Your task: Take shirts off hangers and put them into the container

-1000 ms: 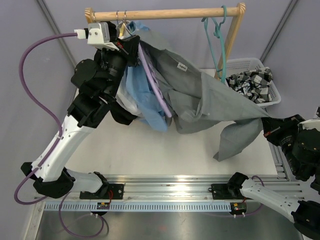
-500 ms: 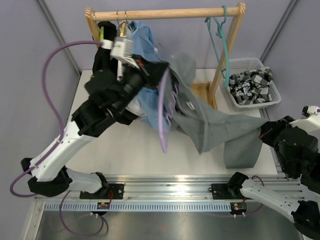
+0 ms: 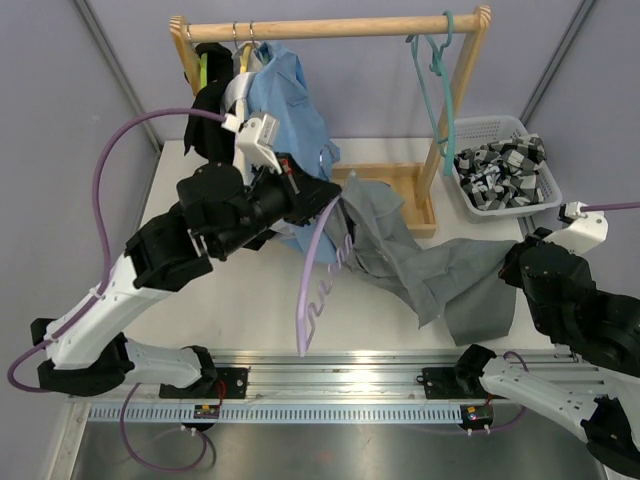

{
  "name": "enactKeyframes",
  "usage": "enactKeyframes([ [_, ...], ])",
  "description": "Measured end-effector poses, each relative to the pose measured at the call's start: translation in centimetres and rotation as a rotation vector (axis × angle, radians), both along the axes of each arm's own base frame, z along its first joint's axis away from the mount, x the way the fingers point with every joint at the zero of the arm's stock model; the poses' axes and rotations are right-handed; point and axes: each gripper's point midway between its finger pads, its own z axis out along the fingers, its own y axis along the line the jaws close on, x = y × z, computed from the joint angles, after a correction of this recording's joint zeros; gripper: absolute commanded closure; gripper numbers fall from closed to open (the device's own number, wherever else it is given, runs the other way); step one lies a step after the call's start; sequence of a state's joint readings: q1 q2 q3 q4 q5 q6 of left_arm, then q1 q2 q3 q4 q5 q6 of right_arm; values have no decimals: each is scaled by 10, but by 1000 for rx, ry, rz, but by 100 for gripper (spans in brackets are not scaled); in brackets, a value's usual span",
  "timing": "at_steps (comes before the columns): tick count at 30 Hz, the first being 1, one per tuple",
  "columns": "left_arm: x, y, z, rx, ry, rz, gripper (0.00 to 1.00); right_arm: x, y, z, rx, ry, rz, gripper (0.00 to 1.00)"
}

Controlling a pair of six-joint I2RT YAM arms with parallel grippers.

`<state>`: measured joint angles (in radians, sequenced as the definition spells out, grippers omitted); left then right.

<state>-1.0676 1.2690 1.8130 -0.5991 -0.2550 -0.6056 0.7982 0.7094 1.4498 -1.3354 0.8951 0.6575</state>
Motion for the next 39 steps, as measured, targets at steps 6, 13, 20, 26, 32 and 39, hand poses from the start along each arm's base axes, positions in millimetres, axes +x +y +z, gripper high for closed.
enactKeyframes([
  [6,-38,27,-75,126,186,-40,100,9,8,2,-13,-11,13,100],
  [13,-96,18,-138,319,342,-232,100,19,21,-4,-32,4,34,100],
  [20,-121,28,-112,356,356,-339,100,21,22,-4,-46,7,31,100],
  [26,-139,54,-80,320,320,-401,100,23,13,-2,-77,-6,-20,100],
  [32,-156,75,-95,392,383,-442,100,29,5,-2,-156,9,-87,100],
  [39,-170,103,-54,246,302,-485,100,37,9,-9,-213,44,-122,100],
])
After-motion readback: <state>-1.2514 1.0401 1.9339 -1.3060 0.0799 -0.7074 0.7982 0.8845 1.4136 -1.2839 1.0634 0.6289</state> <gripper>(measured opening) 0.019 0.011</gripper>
